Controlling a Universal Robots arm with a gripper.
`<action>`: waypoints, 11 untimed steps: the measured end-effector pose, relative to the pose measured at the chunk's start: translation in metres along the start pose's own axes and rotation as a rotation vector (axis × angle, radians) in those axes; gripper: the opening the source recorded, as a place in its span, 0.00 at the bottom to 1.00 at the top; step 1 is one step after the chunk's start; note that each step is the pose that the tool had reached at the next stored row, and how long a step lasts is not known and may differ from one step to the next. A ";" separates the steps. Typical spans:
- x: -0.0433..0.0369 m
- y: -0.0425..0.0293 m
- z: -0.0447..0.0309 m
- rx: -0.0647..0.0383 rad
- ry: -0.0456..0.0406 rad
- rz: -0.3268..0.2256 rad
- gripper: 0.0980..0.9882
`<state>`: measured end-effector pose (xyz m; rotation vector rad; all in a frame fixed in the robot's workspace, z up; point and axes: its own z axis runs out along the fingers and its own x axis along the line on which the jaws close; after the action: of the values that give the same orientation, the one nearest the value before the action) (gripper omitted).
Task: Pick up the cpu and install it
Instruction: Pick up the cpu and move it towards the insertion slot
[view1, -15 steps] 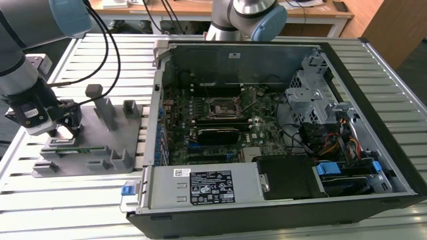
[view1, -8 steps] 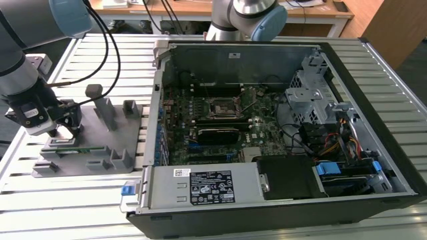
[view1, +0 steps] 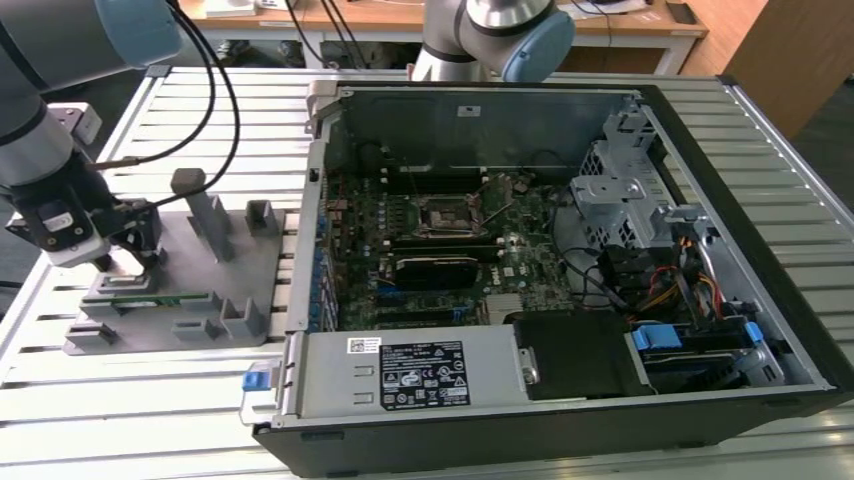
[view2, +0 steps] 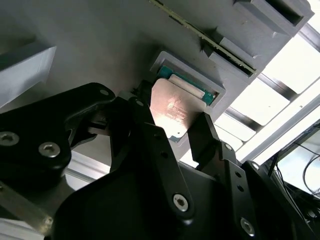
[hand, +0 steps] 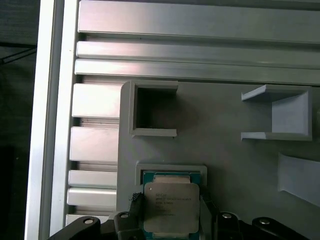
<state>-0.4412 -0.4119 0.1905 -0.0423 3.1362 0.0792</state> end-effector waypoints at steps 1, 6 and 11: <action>0.0000 0.0000 -0.0005 0.000 0.0000 0.000 0.49; 0.0000 0.0002 -0.0050 0.000 0.0000 0.000 0.49; 0.0000 0.0005 -0.0134 -0.005 0.0001 0.000 0.49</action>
<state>-0.4413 -0.4120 0.2039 -0.0422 3.1361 0.0867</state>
